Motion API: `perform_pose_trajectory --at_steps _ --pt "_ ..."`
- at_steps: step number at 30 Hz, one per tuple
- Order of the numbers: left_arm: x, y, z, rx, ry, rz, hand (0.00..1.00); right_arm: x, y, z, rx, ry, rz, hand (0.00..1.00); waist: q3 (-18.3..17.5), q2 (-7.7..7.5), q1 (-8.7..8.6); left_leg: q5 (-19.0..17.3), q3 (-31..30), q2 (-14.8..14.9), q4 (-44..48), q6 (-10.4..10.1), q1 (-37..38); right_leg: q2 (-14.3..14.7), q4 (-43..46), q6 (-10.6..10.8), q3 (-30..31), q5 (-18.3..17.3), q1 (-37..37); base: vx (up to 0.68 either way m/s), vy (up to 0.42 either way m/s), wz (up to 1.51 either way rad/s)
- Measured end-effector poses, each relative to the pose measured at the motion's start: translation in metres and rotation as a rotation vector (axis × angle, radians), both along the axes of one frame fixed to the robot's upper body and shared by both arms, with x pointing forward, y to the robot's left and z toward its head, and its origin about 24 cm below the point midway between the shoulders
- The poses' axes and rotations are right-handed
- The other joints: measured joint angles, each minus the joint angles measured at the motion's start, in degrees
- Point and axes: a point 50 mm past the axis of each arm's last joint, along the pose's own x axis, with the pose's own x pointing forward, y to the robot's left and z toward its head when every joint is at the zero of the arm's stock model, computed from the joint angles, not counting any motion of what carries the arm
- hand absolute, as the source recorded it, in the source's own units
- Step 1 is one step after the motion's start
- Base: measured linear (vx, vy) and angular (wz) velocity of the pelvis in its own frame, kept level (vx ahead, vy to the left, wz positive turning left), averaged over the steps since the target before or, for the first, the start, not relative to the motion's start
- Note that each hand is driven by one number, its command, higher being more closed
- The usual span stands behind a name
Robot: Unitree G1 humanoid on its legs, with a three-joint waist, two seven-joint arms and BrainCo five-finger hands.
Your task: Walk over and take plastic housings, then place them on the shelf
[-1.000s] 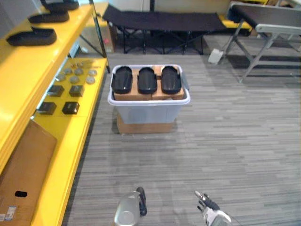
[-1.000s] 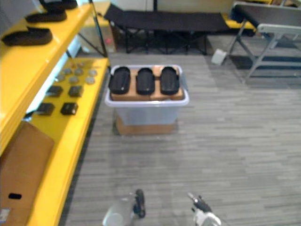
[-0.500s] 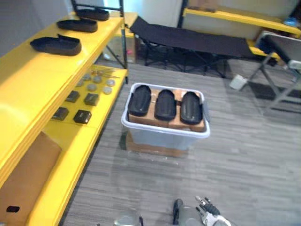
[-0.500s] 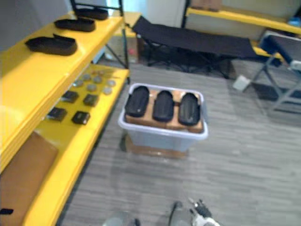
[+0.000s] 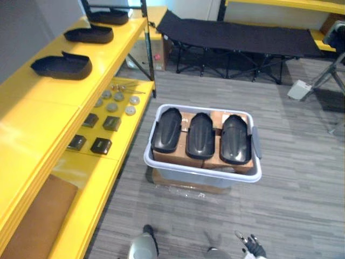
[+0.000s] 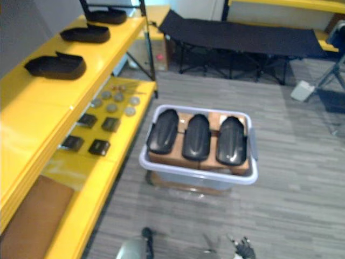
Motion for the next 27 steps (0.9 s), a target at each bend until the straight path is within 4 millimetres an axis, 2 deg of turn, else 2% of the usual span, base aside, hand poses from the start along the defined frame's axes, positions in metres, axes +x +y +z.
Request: perform_pose_trajectory --at_steps 1,2,3,4,5,6,7,8,9,10,11,12,13,14,15,16,17,19,20,22,24,25,27 --pt "0.000 0.000 0.000 0.006 0.002 -0.012 0.00 0.005 0.004 0.002 -0.014 -0.021 0.073 0.00 -0.02 -0.06 0.05 0.44 -0.11 -0.86 -1.01 0.09 0.29 -0.52 -0.20 0.78 -0.08 -0.45 0.01 -0.01 0.089 0.18" --pt "0.001 0.000 0.000 0.014 0.005 -0.033 0.00 0.017 0.013 0.007 -0.040 -0.067 0.232 0.00 0.05 -0.02 -0.23 1.37 -0.68 -1.69 -2.57 0.24 0.53 -0.97 -0.34 1.58 -0.58 -0.80 -0.06 -0.04 0.030 0.28" --pt "0.002 0.000 0.000 0.026 0.013 -0.060 0.00 0.038 0.038 0.020 -0.066 -0.176 0.517 0.00 0.08 0.00 -0.43 3.12 -2.13 -2.54 -5.51 0.26 0.79 -1.11 -0.34 1.51 -1.71 -0.87 -0.52 -0.03 0.010 0.33" --pt "0.003 0.001 0.000 0.034 0.018 -0.077 0.00 0.050 0.053 0.030 -0.080 -0.250 0.669 0.00 0.11 -0.05 -0.40 3.87 -3.31 -2.91 -6.73 0.33 0.74 -1.05 -0.33 1.49 -2.17 -0.87 -0.76 -0.04 -0.024 0.43" --pt "0.006 0.003 0.001 0.055 0.023 -0.124 0.00 0.072 0.095 0.057 -0.102 -0.430 0.999 0.00 0.14 -0.05 -0.36 5.06 -5.29 -3.18 -8.40 0.25 0.54 -0.67 -0.34 1.34 -3.36 -0.89 -0.82 -0.02 -0.033 0.40" --pt "0.009 0.003 0.001 0.061 0.020 -0.151 0.00 0.081 0.119 0.074 -0.098 -0.537 1.139 0.00 0.16 -0.16 -0.19 5.21 -5.98 -3.03 -8.47 0.08 0.19 -0.35 -0.33 1.21 -3.99 -0.97 -0.82 -0.03 -0.060 0.47" --pt "0.017 0.005 0.003 0.073 -0.002 -0.187 0.00 0.091 0.162 0.108 -0.065 -0.743 1.315 0.00 0.31 -0.50 0.61 5.24 -6.98 -2.64 -7.77 -0.02 -0.81 0.26 -0.39 0.96 -4.95 -1.06 -0.82 -0.01 -0.053 0.38" --pt "0.021 0.005 0.004 0.079 -0.019 -0.212 0.00 0.101 0.188 0.139 -0.051 -0.904 1.386 0.00 0.27 -0.47 1.60 5.24 -7.58 -2.38 -7.24 -0.07 -1.43 0.63 -0.38 1.10 -5.57 -0.71 -0.81 0.01 -0.065 0.37" --pt "0.025 0.005 0.006 0.084 -0.045 -0.237 0.00 0.113 0.214 0.196 -0.018 -1.167 1.372 0.00 0.40 -0.89 2.96 5.21 -8.29 -2.02 -6.61 -0.12 -2.20 1.22 -0.77 0.70 -6.12 -0.14 -0.68 0.02 -0.043 0.24" --pt "0.026 0.006 0.007 0.086 -0.051 -0.253 0.00 0.119 0.218 0.218 -0.036 -1.258 1.343 0.00 0.56 -1.18 3.21 5.22 -8.38 -1.86 -6.47 -0.12 -2.28 1.44 -0.97 0.51 -6.10 0.19 -0.56 0.03 -0.029 0.09" --pt "0.026 0.008 0.008 0.091 -0.059 -0.270 0.00 0.132 0.214 0.253 -0.088 -1.380 1.270 0.00 0.82 -1.70 3.15 5.22 -8.34 -1.51 -6.24 -0.12 -2.15 1.85 -1.19 0.02 -6.02 0.89 -0.18 0.02 0.001 -0.09" --pt "0.029 0.010 0.010 0.099 -0.070 -0.303 0.00 0.156 0.190 0.292 -0.180 -1.479 1.080 0.00 1.13 -2.21 3.12 5.22 -7.90 -0.94 -6.15 -0.12 -1.56 2.38 -1.49 -0.39 -5.59 2.01 0.24 0.00 0.013 -0.18" --pt "0.029 0.011 0.010 0.106 -0.072 -0.322 0.00 0.170 0.172 0.307 -0.230 -1.503 0.955 0.00 1.25 -2.43 3.14 5.22 -7.45 -0.61 -6.16 -0.13 -1.06 2.62 -1.64 -0.54 -5.09 2.62 0.46 -0.04 0.037 -0.36" --pt "0.029 0.010 0.011 0.110 -0.074 -0.340 0.00 0.192 0.132 0.330 -0.292 -1.501 0.713 0.00 1.37 -2.66 3.11 4.99 -6.70 -0.14 -6.20 -0.24 0.00 2.97 -1.81 -1.21 -4.00 3.61 0.76 -0.07 0.054 -0.45" --pt "0.029 0.009 0.010 0.104 -0.070 -0.346 0.00 0.205 0.092 0.349 -0.325 -1.489 0.494 0.00 1.44 -2.84 3.06 4.63 -5.77 0.02 -6.25 -0.28 0.82 2.94 -1.83 -1.08 -2.89 4.14 0.88 -0.07 0.061 -0.45" --pt "0.028 0.010 0.010 0.102 -0.068 -0.347 0.00 0.209 0.074 0.353 -0.349 -1.472 0.408 0.00 1.44 -2.87 2.89 4.50 -5.41 0.05 -6.22 -0.25 1.05 2.88 -1.84 -1.11 -2.60 4.25 0.87 -0.10 0.061 -0.35" --pt "0.025 0.009 0.010 0.094 -0.057 -0.346 0.00 0.213 0.044 0.356 -0.401 -1.417 0.281 0.00 1.47 -2.89 2.13 4.22 -4.84 0.06 -6.23 -0.46 1.33 2.75 -1.89 -1.18 -2.32 4.27 0.82 -0.07 0.037 -0.25" --pt "0.024 0.010 0.010 0.091 -0.059 -0.343 0.00 0.219 0.019 0.348 -0.429 -1.318 0.198 0.00 1.97 -3.11 1.63 4.18 -3.55 0.36 -6.01 -0.56 1.31 2.72 -2.00 -1.68 -1.09 3.64 -0.04 -0.11 0.008 -0.42" --pt "0.026 0.012 0.012 0.089 -0.082 -0.342 0.00 0.225 -0.001 0.337 -0.433 -1.233 0.118 0.00 3.13 -3.01 1.53 4.31 -2.77 1.19 -4.81 -0.76 -0.44 3.08 -1.96 -0.94 -0.21 2.65 -1.94 -0.18 -0.028 -0.45" --pt "0.033 0.013 0.016 0.100 -0.119 -0.342 0.00 0.228 -0.023 0.323 -0.419 -1.149 0.034 0.00 5.54 -2.67 1.28 4.82 -3.15 2.18 -4.24 -1.25 -2.44 3.94 -1.01 -0.77 0.13 2.45 -4.52 -0.18 -0.039 -0.16" --pt "0.045 0.011 0.021 0.110 -0.192 -0.336 0.00 0.231 -0.058 0.296 -0.420 -0.992 -0.096 0.00 8.33 -1.94 1.64 6.24 -5.03 3.06 -4.31 -1.23 -6.24 5.38 -0.71 -0.94 0.16 2.98 -7.77 -0.19 -0.027 0.07" --pt "0.045 0.011 0.022 0.114 -0.206 -0.336 0.00 0.232 -0.063 0.289 -0.422 -0.953 -0.112 0.00 8.60 -2.04 1.71 6.54 -5.49 3.16 -4.31 -1.24 -7.32 5.65 -0.87 -1.04 0.15 3.48 -8.56 -0.10 -0.013 0.12" --pt "0.049 0.011 0.025 0.128 -0.255 -0.342 0.00 0.239 -0.076 0.274 -0.413 -0.848 -0.156 0.00 8.75 -2.07 2.95 7.17 -5.89 3.43 -4.31 -0.96 -10.29 6.17 -1.77 -1.07 -0.15 5.37 -10.91 -0.01 -0.002 0.03"
